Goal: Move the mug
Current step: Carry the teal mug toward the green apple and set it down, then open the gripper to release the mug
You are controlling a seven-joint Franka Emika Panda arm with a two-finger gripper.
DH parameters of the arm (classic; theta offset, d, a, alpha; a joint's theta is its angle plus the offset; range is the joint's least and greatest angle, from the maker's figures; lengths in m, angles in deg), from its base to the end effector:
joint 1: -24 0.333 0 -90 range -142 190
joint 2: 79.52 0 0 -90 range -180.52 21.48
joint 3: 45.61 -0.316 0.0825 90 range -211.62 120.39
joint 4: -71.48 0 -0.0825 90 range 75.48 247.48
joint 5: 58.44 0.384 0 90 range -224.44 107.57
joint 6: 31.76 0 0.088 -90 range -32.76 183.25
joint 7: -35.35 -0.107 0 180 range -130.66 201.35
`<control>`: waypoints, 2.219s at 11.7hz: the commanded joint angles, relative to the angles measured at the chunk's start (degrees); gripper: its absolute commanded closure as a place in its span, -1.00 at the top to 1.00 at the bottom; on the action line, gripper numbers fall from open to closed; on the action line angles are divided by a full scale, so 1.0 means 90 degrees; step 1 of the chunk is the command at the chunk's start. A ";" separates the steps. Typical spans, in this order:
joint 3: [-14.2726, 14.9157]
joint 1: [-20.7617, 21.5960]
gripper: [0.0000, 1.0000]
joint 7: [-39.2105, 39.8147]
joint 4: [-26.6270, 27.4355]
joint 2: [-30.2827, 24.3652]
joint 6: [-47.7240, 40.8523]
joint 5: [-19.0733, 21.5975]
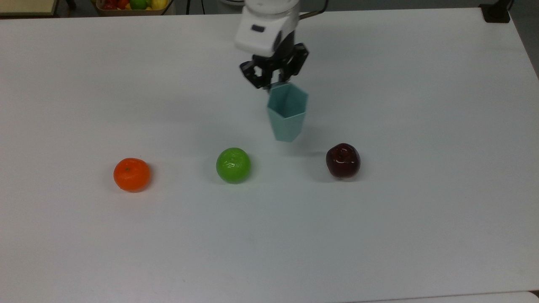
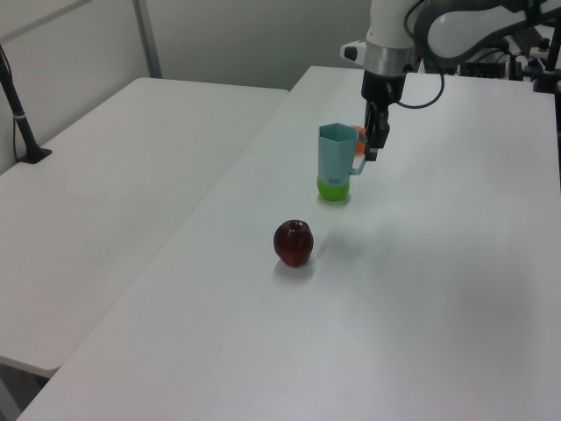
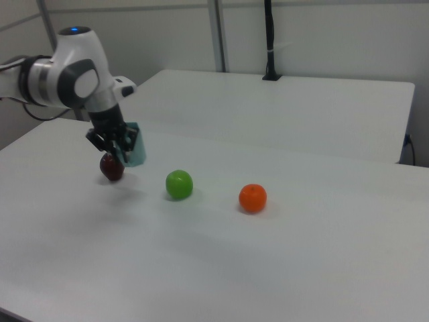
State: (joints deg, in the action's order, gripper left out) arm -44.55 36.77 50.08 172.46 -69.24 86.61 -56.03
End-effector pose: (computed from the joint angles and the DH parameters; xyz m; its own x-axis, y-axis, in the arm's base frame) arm 0.6123 0.1298 0.4716 0.8955 0.4260 0.1285 0.4300 -0.9028 -0.0033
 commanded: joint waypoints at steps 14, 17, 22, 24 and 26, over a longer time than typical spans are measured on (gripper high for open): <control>0.0214 0.0105 -0.85 0.0267 -0.0029 0.1075 0.0276 -0.0013; 0.0214 0.0115 -0.73 0.0267 0.0029 0.1075 0.0276 -0.0081; 0.0214 0.0115 -0.34 0.0277 0.0078 0.1065 0.0247 -0.0169; 0.0214 0.0115 0.00 0.0277 0.0078 0.1055 0.0237 -0.0228; 0.0214 0.0105 0.17 0.0277 0.0069 0.0987 0.0169 -0.0228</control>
State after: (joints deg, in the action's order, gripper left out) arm -42.91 37.14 52.45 172.18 -59.06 87.73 -57.30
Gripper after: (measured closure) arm 0.471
